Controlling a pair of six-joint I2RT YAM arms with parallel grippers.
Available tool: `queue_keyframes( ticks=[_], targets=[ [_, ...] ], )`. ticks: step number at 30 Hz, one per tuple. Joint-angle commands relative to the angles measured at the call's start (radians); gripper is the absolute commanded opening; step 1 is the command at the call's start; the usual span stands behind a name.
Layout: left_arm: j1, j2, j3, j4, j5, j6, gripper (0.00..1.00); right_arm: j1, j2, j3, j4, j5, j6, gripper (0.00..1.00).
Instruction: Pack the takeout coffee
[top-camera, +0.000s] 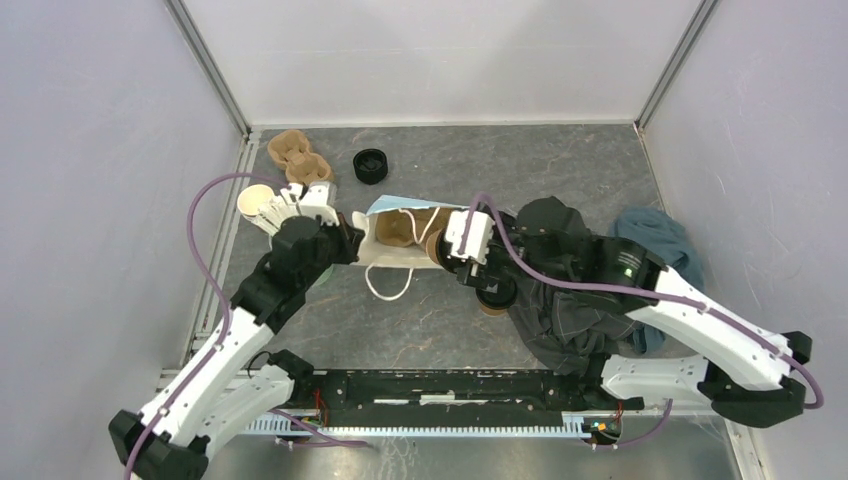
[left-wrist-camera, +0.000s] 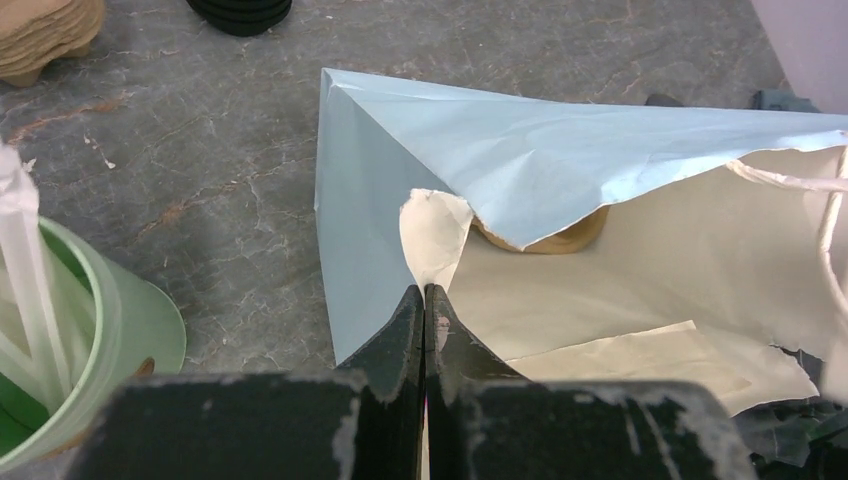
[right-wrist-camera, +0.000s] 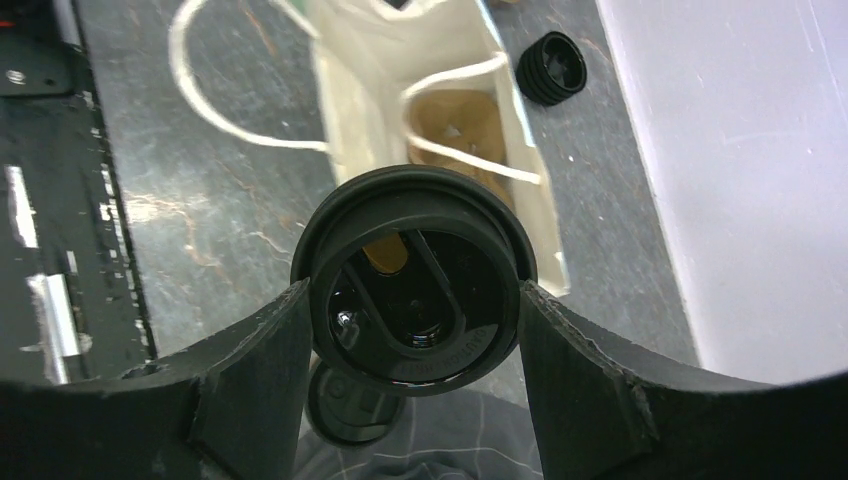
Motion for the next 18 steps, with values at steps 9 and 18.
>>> queue_keyframes(
  ticks=[9,18],
  targets=[
    [0.001,0.173,0.182,-0.106,0.03,-0.062,0.02,0.001,-0.093,-0.172,0.249,-0.068,-0.024,0.08],
    [0.001,0.16,0.173,-0.115,0.015,-0.054,0.02,0.002,-0.018,-0.123,0.411,0.054,-0.052,0.05]
  ],
)
